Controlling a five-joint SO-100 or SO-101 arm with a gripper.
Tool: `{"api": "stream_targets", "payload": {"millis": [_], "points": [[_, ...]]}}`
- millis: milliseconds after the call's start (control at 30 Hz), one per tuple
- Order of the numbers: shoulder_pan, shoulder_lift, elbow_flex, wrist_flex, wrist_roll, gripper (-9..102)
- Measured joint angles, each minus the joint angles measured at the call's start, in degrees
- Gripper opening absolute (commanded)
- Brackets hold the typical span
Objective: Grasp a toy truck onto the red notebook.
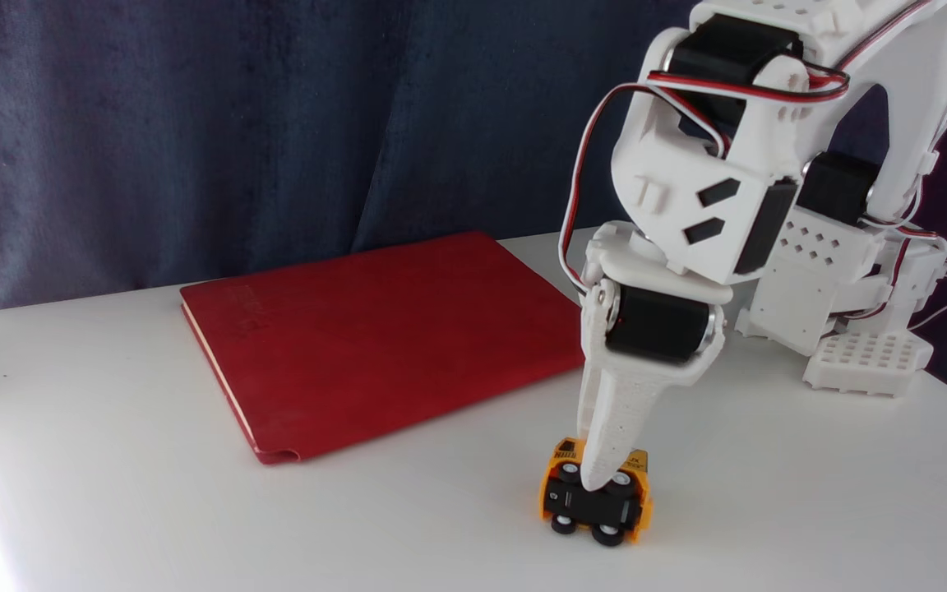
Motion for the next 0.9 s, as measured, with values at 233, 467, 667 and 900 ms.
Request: {"api": "stream_targets", "payload": {"millis": [233, 467, 667, 900], "points": [[-0.09, 1.58, 0.97, 0.62, -0.09, 4], [1.67, 5.45, -1.76, 6.94, -0.53, 4], [3.6, 9.14, -10.02, 16.79, -2.2, 4], [8.7, 13.27, -14.5, 22.15, -3.69, 5]]}}
